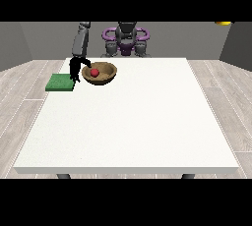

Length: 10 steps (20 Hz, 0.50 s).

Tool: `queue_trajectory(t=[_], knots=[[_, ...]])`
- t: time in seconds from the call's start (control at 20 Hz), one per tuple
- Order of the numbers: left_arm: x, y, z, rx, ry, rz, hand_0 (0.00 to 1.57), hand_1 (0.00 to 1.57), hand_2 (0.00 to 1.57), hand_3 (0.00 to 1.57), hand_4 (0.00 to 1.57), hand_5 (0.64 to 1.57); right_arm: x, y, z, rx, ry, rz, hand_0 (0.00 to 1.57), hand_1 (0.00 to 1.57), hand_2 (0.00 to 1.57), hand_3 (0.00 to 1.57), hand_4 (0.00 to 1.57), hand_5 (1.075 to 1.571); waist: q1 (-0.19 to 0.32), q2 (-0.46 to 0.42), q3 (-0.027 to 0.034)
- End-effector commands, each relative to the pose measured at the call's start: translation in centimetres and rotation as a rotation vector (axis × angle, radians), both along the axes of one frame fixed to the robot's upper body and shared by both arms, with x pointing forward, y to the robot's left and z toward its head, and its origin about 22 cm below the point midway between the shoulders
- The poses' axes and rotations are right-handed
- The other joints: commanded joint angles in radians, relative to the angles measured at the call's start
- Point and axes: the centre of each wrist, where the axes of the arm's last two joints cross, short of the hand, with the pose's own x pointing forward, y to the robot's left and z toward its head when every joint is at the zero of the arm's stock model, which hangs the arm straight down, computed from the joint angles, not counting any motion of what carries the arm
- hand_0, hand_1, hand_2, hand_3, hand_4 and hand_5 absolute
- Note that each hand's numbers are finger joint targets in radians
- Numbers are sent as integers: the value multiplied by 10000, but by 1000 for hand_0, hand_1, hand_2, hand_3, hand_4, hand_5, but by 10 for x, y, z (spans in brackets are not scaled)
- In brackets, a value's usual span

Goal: Pick the cup and pour the ball into the bowl, then pick the bowl and place it on the pad

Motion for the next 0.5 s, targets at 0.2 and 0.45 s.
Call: queue_trajectory(t=[0.2, 0.45], knots=[[-9, 28, 16, 27, -155, 193, 0, 0, 0, 0, 1023, 1540, 24, 38, 8, 195, 571, 114, 0, 0, 0, 0, 477, 1547, 137, 144, 334], [-14, 23, 37, 167, -710, -306, 0, 0, 0, 0, 1018, 1536, -31, -3, -27, -963, 3162, -1739, 1571, 1571, 1571, 785, 844, 1487, 667, 915, 342]])
